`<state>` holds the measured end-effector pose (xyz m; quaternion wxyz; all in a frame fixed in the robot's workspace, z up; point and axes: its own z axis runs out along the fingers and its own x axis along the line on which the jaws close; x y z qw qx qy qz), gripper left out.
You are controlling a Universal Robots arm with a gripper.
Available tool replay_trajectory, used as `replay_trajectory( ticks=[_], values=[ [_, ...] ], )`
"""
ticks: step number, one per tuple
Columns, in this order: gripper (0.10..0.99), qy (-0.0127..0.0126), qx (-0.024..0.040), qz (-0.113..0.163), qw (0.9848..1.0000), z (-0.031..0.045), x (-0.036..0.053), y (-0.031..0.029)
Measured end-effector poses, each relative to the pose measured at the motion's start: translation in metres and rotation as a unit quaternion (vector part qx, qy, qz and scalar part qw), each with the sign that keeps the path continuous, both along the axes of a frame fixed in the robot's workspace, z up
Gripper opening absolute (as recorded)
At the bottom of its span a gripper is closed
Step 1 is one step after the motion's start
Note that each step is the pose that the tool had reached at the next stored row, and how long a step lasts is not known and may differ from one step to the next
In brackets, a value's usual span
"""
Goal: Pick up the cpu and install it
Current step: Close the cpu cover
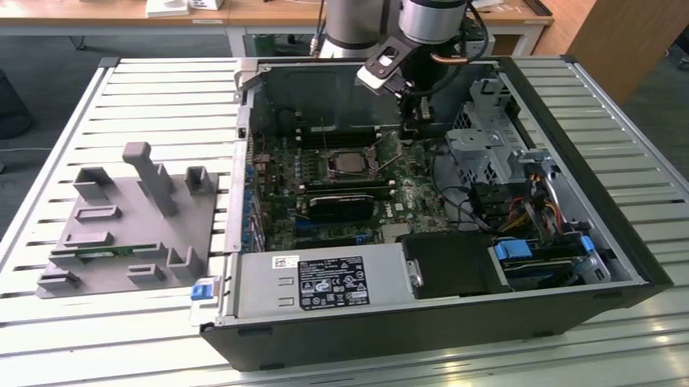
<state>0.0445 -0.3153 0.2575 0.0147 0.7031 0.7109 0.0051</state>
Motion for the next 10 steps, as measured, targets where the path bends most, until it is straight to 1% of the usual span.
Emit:
replay_trajectory(
  ticks=[6, 10],
  values=[
    [0.106, 0.0019, 0.0, 0.001, 1.0, -0.0026, 0.011, 0.0019],
    [0.106, 0.0024, -0.0001, 0.003, 1.0, -0.0079, 0.0133, 0.0023]
  ],
)
